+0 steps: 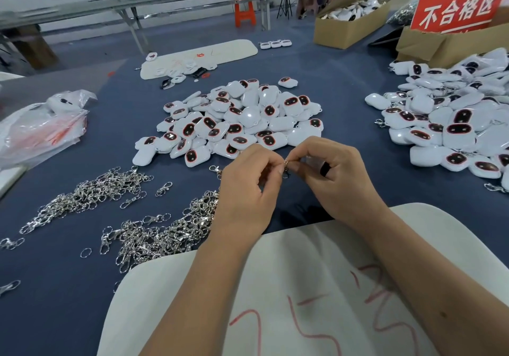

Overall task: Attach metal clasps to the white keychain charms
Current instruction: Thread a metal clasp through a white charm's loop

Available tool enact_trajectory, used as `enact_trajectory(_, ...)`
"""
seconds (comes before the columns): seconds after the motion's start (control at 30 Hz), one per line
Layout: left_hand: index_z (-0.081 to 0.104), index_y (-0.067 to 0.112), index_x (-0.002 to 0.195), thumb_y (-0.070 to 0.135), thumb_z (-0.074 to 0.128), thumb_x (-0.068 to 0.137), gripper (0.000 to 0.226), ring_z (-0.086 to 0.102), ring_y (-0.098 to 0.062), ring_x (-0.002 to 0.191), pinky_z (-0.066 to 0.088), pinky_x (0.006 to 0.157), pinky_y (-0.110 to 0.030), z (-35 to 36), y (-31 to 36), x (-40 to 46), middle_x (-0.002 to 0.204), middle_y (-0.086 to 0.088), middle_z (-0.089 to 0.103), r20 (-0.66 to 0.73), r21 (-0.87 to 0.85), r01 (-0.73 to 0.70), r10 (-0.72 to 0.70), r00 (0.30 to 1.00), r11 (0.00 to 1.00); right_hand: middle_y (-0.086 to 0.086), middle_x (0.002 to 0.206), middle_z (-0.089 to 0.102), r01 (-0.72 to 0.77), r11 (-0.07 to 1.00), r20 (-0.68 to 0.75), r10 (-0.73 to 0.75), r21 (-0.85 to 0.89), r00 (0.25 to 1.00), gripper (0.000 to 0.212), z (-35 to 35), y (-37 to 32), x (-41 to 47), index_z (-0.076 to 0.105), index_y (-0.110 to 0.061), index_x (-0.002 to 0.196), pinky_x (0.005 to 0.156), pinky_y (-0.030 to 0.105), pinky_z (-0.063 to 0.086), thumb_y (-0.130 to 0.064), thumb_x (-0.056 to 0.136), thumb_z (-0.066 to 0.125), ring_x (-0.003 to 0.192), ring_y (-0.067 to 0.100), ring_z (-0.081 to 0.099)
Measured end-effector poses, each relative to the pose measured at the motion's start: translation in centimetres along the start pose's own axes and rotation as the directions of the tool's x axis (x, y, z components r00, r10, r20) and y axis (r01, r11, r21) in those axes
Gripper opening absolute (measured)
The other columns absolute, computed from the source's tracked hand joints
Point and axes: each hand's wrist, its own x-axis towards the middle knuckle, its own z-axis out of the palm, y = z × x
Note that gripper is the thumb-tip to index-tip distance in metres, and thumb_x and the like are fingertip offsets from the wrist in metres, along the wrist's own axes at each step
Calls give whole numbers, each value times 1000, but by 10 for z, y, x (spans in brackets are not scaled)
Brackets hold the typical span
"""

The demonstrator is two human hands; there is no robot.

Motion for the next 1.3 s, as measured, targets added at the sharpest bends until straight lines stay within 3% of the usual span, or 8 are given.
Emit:
enact_trajectory(0.23, 61, 12, 81, 0, 64, 91, 16, 53, -16, 74, 40, 63, -25, 2, 4, 2, 80, 4, 56, -33, 66, -12, 14, 999, 998, -6, 81, 69, -55, 996, -31, 57, 65, 998, 13, 3, 1, 0, 74, -13, 89, 69, 22, 46, -1, 93, 75, 74, 13, 58)
enact_trajectory(0.4, 61, 12, 82, 3, 63, 93, 14, 53, -17, 74, 43, 66, -32, 2, 4, 4, 82, 4, 56, -21, 108, -9, 12, 1000, 994, -13, 79, 60, -310, 937, -27, 318, 162, 948, 13, 5, 10, 1, 64, -26, 113, 76, 35, 57, -24, 101, 67, 72, 11, 58)
enact_trajectory(0.47, 61, 12, 82, 2, 63, 93, 14, 53, -17, 74, 44, 66, -33, 3, 4, 3, 82, 4, 56, -6, 122, -4, 5, 1000, 993, -4, 83, 63, -383, 891, 1, 395, 244, 919, 24, 2, 12, 2, 66, -25, 121, 89, 46, 59, -12, 102, 63, 77, 16, 66)
enact_trajectory(0.57, 61, 11, 82, 1, 62, 92, 14, 52, -17, 74, 44, 67, -34, 4, 2, 2, 81, 5, 56, 41, 136, 1, -6, 999, 991, 11, 104, 72, -409, 862, -22, 435, 300, 900, 36, 0, 13, 4, 66, -26, 128, 84, 33, 61, -10, 96, 73, 85, 22, 74)
enact_trajectory(0.67, 61, 12, 83, 2, 62, 91, 14, 50, -15, 76, 43, 70, -33, 4, 0, 2, 82, 5, 57, 79, 165, 12, -25, 997, 986, 8, 105, 75, -440, 800, -58, 503, 407, 862, 24, 2, 13, 6, 65, -18, 118, 78, 27, 57, -13, 97, 74, 75, 12, 72)
enact_trajectory(0.83, 60, 15, 84, 5, 62, 92, 13, 49, -14, 77, 43, 71, -33, 5, 0, 2, 82, 7, 56, 129, 176, -3, -20, 991, 984, -15, 69, 63, -480, 784, -30, 533, 392, 846, 17, 2, 18, 8, 78, -21, 106, 62, 17, 46, -14, 103, 62, 62, 4, 52)
enact_trajectory(1.03, 62, 11, 86, 2, 62, 90, 11, 51, -14, 78, 44, 71, -33, 5, 3, 2, 85, 5, 57, 191, 154, -43, 13, 981, 987, -2, 74, 70, -491, 767, -90, 571, 413, 816, 5, 3, 14, 6, 79, -21, 91, 70, 35, 50, -22, 87, 82, 67, 13, 57)
enact_trajectory(1.3, 62, 8, 86, 1, 63, 90, 8, 51, -18, 76, 45, 70, -41, 6, 7, 1, 84, 0, 58, 206, 158, -53, 20, 978, 986, 2, 73, 74, -454, 849, -162, 505, 270, 848, 9, 5, 13, 5, 81, -29, 84, 60, 17, 49, -23, 90, 77, 64, 5, 55)
